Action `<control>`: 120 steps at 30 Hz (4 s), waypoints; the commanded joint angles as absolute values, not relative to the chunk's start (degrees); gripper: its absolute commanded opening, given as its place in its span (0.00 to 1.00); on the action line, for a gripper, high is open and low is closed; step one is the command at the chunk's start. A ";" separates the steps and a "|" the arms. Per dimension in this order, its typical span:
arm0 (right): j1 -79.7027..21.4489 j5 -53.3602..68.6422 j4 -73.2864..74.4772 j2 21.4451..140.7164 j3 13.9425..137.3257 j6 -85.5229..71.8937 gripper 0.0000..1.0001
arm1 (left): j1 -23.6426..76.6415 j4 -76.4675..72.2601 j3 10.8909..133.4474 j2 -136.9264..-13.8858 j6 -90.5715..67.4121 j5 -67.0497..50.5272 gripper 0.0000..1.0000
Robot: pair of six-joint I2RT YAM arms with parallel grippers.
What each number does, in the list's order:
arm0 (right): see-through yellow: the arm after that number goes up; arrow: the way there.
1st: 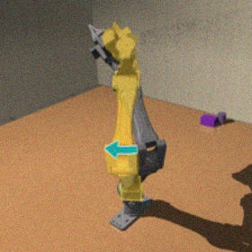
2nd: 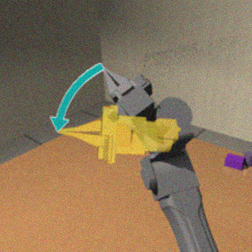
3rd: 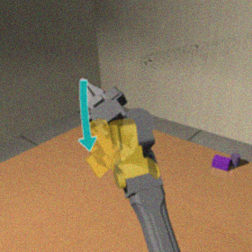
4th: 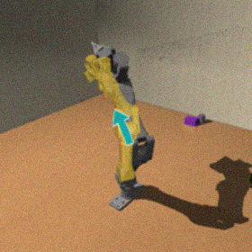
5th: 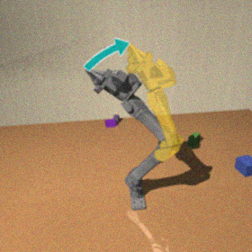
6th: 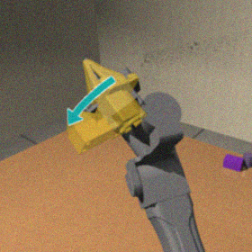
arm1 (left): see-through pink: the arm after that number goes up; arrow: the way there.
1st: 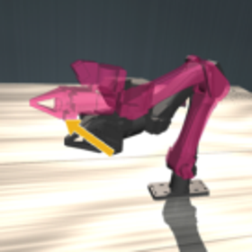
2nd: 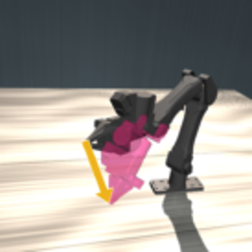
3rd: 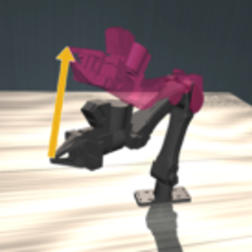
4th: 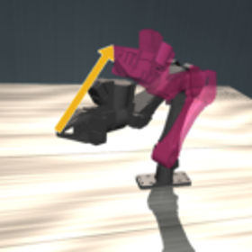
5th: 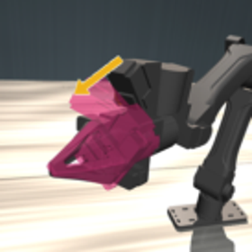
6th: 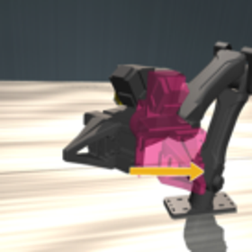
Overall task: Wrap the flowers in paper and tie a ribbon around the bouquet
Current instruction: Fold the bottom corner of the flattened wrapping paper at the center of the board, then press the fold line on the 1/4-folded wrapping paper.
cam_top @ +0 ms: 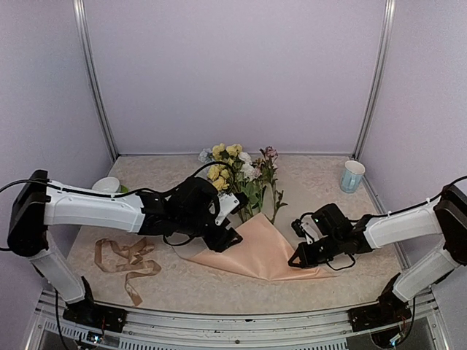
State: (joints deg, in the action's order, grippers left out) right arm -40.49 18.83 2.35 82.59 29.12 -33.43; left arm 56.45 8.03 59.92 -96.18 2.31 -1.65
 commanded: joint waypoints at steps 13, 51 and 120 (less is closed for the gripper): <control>-40.47 12.66 6.04 80.10 27.33 -34.90 0.00 | 60.85 20.34 64.52 -110.60 -3.73 -4.59 0.22; -40.43 11.41 12.47 84.38 32.07 -31.99 0.00 | 61.67 31.03 74.56 -100.95 -14.31 5.11 0.17; -49.24 21.55 6.99 89.86 32.14 -42.11 0.00 | 55.37 22.68 48.34 -105.64 -17.22 -7.42 0.13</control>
State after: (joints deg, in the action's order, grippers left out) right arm -51.48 24.25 2.57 92.47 37.67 -40.29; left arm 55.35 11.77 52.60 -101.69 -17.74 -6.28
